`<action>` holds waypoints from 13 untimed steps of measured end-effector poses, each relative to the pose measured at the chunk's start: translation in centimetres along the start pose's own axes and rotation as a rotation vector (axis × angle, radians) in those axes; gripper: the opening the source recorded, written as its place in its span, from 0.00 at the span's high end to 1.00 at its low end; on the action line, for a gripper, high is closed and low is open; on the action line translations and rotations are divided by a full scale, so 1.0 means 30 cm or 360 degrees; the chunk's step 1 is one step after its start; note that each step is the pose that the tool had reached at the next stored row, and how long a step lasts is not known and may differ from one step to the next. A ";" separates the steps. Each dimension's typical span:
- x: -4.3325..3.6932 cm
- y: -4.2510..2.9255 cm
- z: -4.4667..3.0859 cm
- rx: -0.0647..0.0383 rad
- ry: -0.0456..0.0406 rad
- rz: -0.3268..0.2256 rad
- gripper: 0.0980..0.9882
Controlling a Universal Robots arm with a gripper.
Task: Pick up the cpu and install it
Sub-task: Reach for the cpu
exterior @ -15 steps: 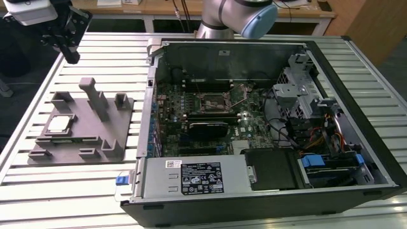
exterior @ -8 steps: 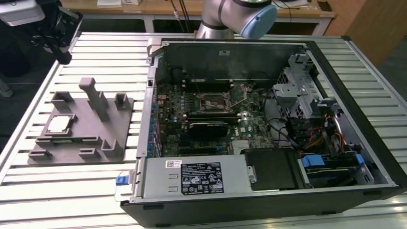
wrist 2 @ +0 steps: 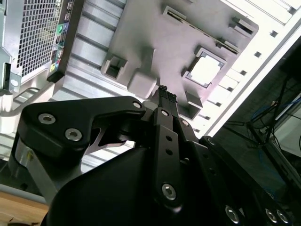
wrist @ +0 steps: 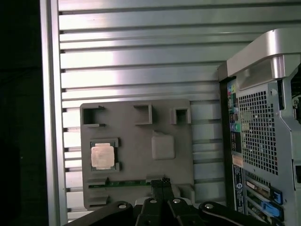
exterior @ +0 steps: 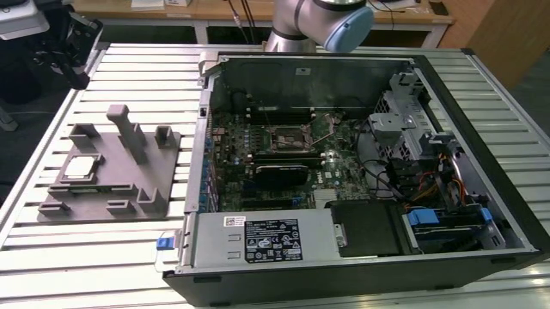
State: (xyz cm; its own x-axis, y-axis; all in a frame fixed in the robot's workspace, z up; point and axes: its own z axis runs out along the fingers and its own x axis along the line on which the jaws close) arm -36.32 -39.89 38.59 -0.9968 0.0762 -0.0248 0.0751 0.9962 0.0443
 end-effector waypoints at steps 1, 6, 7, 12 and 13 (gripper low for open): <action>0.005 -0.001 0.003 0.0000 0.0000 0.0000 0.99; 0.031 -0.003 0.018 0.0000 0.0000 0.0000 0.99; 0.037 -0.004 0.022 0.0000 0.0000 0.0000 0.99; 0.062 -0.007 0.048 0.0000 0.0000 0.0000 0.99; 0.066 -0.007 0.054 0.0000 0.0000 0.0000 0.99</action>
State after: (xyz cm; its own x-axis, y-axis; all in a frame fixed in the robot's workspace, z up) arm -38.28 -39.90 36.91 -0.9968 0.0762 -0.0248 0.0751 0.9962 0.0444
